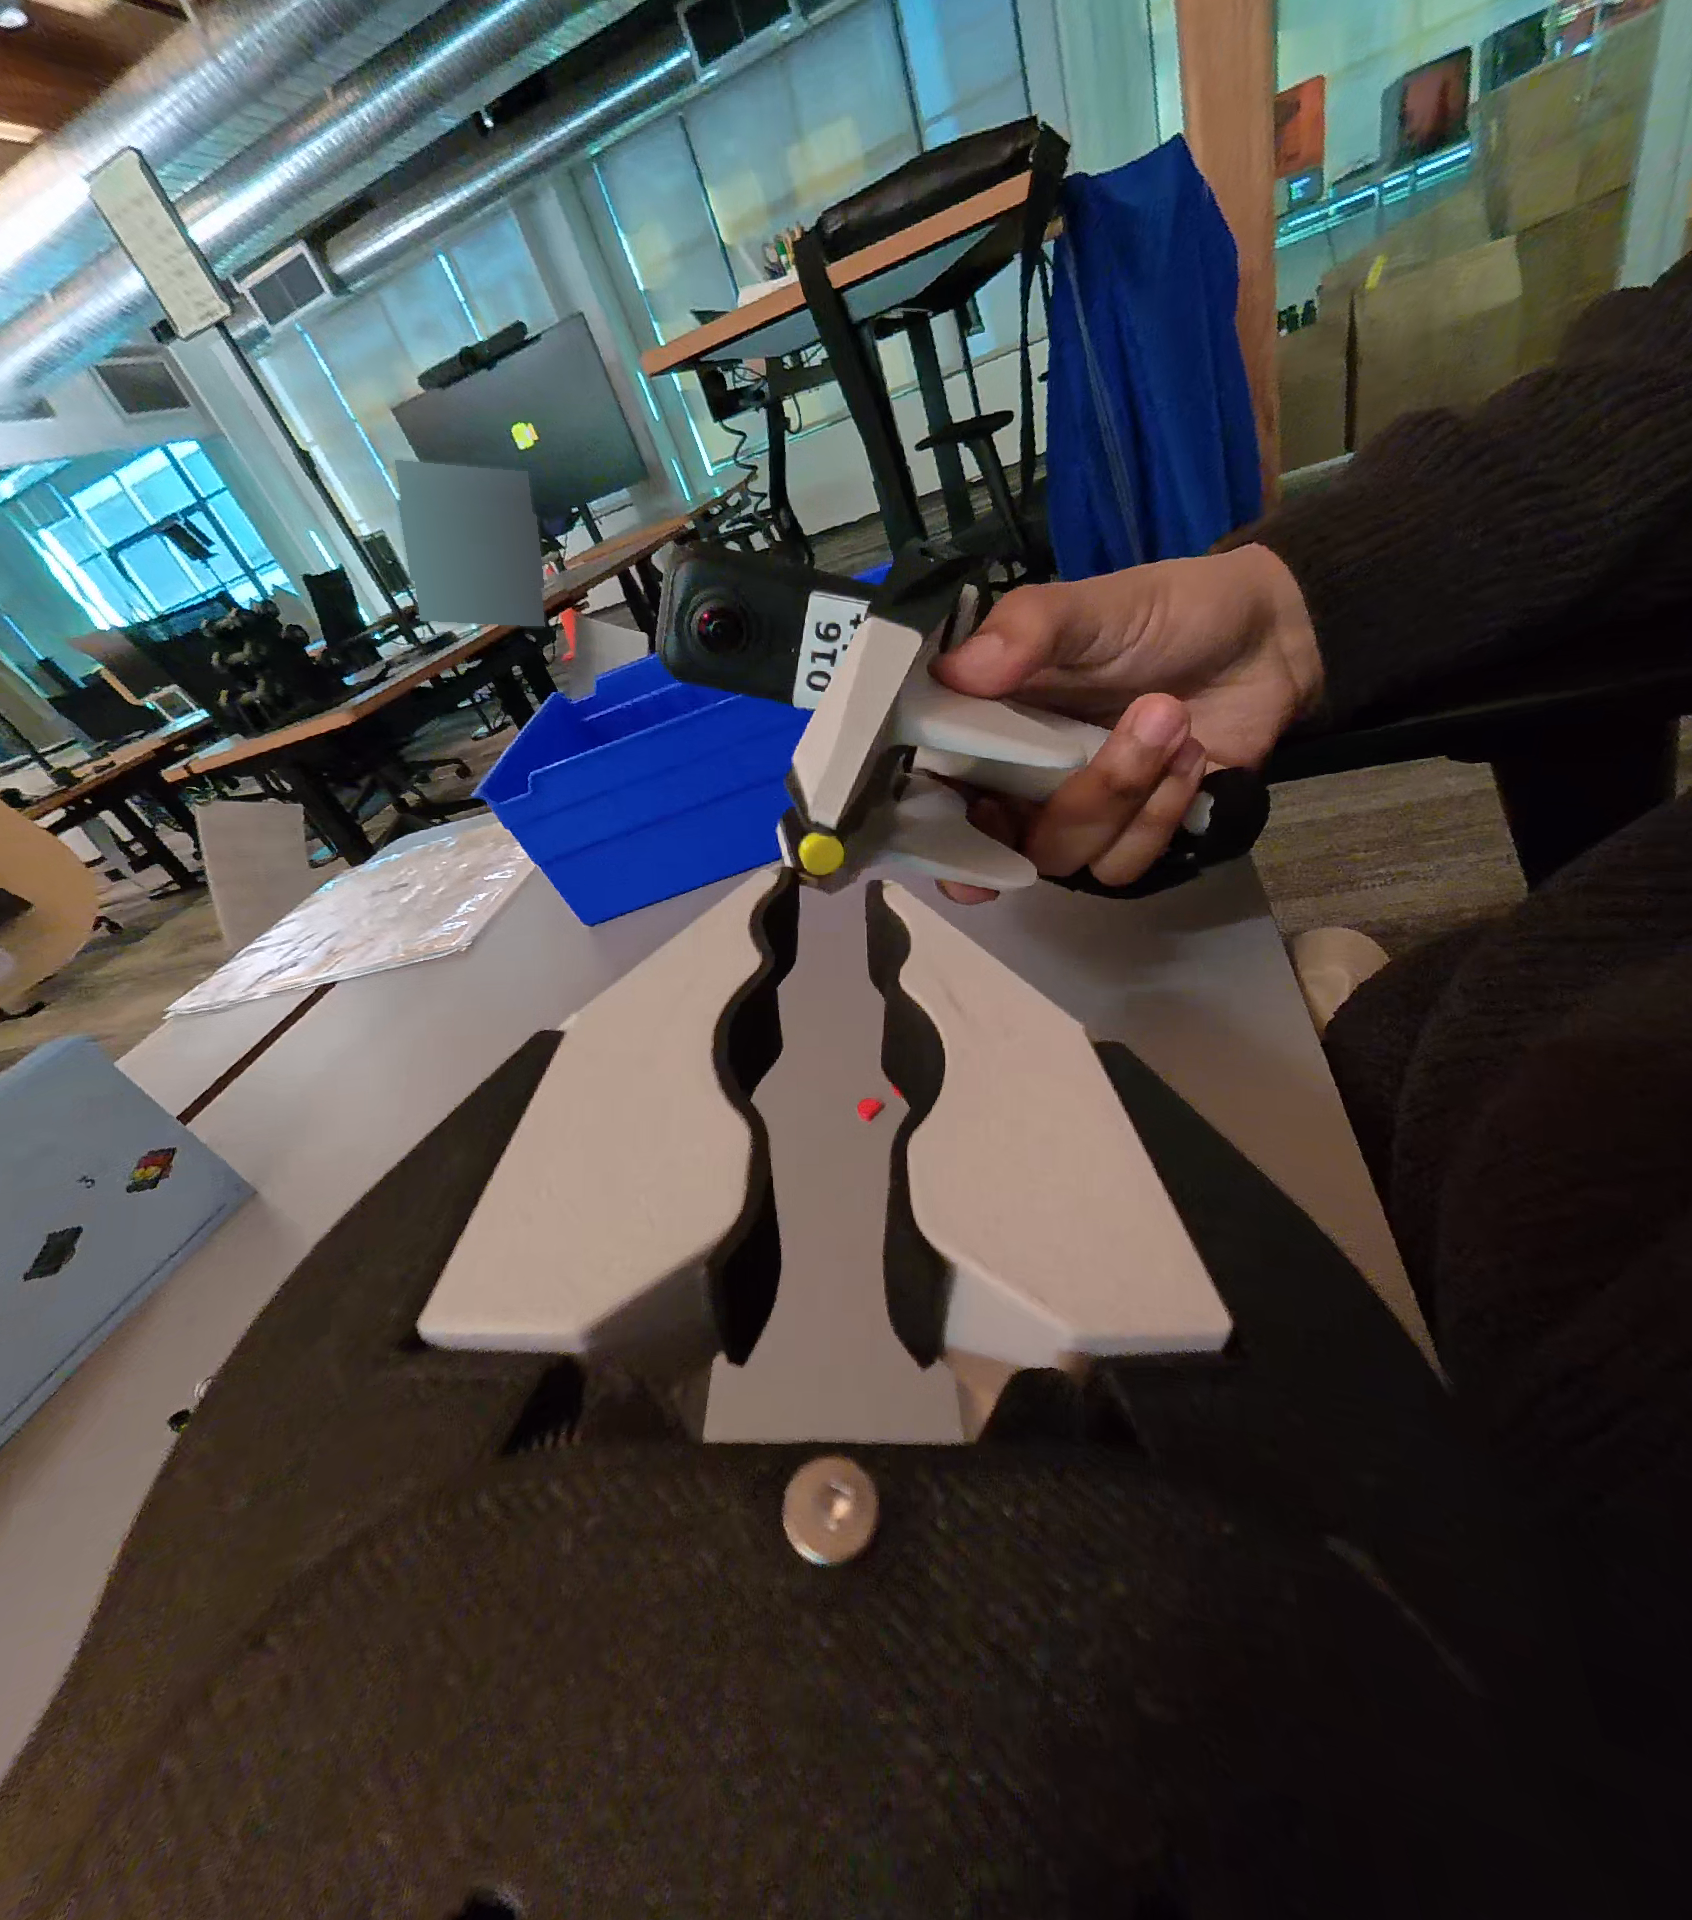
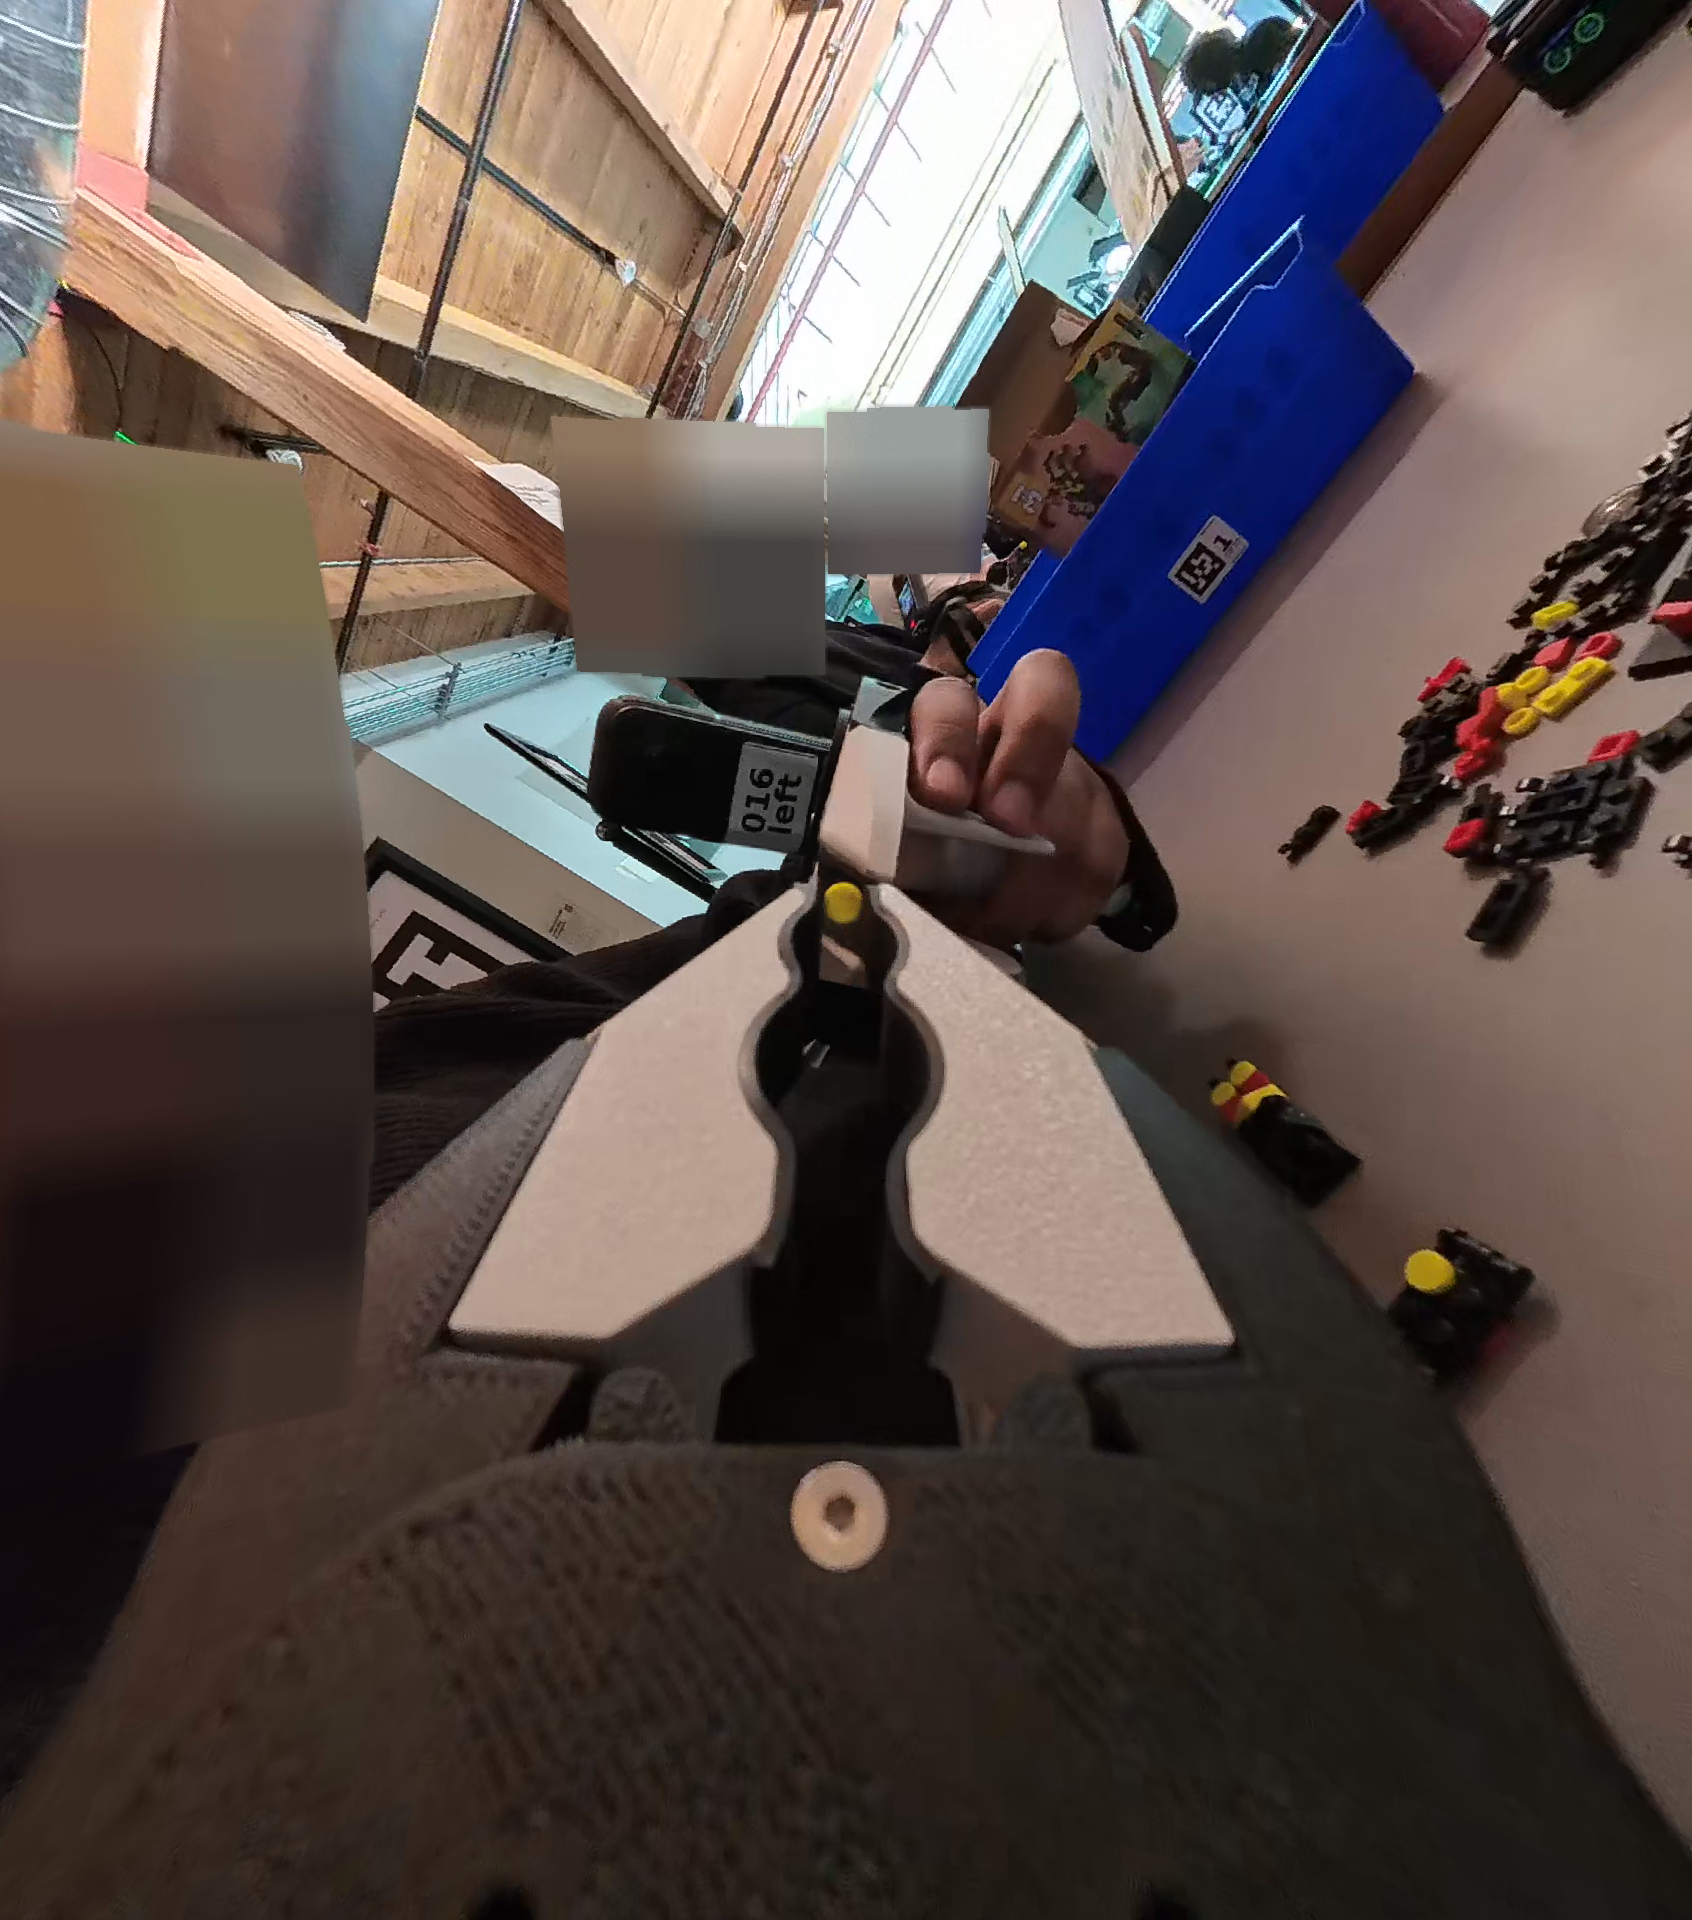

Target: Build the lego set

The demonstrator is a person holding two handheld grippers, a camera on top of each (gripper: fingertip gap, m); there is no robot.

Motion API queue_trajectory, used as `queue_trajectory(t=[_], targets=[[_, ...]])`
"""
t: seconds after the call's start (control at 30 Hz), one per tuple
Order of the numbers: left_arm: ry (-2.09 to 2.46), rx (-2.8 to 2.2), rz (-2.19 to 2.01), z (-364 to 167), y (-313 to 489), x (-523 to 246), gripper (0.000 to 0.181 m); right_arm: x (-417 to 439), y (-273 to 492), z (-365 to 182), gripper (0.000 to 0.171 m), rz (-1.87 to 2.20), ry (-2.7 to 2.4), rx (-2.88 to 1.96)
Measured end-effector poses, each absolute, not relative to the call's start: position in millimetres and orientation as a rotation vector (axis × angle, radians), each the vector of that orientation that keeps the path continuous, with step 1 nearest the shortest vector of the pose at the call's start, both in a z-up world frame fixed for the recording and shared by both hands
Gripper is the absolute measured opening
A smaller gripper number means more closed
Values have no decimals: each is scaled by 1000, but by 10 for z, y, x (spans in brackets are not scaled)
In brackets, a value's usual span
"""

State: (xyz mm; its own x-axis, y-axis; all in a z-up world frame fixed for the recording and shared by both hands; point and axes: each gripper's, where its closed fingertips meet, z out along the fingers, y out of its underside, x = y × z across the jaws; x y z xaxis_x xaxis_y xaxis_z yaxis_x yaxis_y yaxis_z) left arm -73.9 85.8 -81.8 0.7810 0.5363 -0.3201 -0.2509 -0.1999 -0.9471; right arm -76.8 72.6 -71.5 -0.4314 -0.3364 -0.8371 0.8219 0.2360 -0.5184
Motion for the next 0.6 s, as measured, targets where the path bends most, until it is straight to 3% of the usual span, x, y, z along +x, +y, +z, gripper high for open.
queue_trajectory(t=[0.6], targets=[[-221,-1607,721,-784,855,-715,5,-737,716,-749,6,-1392,1490,477]])
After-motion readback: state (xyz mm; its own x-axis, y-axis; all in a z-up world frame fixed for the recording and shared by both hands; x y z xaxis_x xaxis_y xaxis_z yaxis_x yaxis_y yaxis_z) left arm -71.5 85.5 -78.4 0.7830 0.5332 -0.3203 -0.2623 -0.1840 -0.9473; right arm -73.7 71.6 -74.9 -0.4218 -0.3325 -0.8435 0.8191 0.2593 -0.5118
